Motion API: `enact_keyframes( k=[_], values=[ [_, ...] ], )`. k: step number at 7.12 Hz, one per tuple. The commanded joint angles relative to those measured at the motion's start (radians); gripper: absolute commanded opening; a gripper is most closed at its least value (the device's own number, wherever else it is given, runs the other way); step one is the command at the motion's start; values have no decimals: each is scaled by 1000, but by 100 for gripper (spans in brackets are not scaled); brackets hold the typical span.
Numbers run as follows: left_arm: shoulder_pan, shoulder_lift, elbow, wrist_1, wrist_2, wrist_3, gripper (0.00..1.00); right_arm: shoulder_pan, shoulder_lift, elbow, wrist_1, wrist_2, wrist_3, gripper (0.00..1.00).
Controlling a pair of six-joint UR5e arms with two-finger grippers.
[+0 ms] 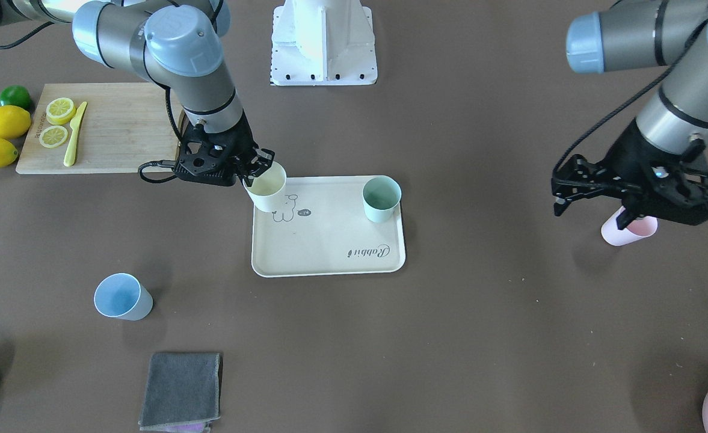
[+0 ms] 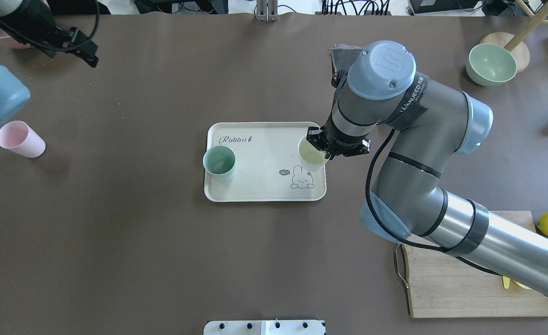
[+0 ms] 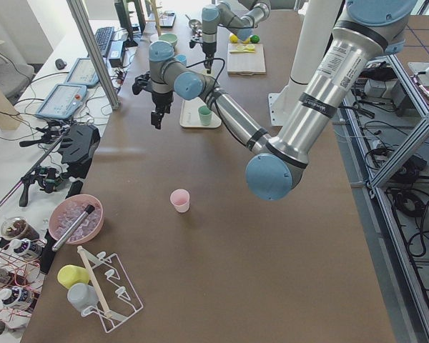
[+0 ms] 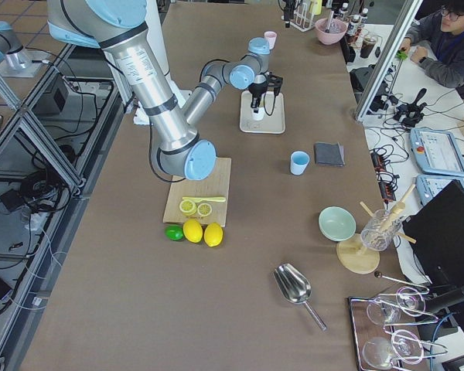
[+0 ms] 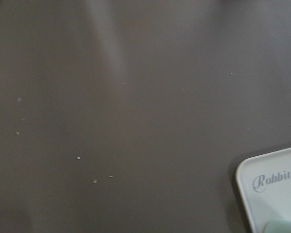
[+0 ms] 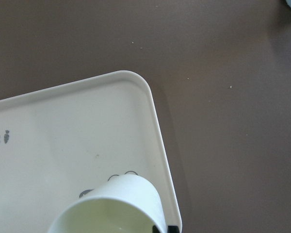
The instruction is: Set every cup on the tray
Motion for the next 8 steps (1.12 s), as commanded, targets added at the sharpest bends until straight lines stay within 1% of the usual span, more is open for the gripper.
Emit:
enact_keyframes(
  k=[1,2,3,4,5,6,7,8],
  values=[
    [-92,83,103,-26,-6,254,98,-27,26,-56,25,-37,12,0],
    [-124,114,176,-109,-8,316,98,-39,29,-89,79,-42,33,0],
    [-125,131,250,-223,-8,315,98,-50,29,-111,113,-54,38,0],
    [-125,131,318,-299,-8,315,98,-59,27,-120,123,-55,38,0],
    [-125,133,350,-341,-8,315,98,-68,27,-128,123,-55,36,0],
    [-125,133,357,-344,-8,315,98,-74,26,-132,137,-66,36,14],
    [-125,142,357,-346,-9,313,98,-79,23,-142,146,-71,38,37],
    [-125,174,351,-373,-9,313,98,-79,21,-146,146,-71,36,73]
  ],
)
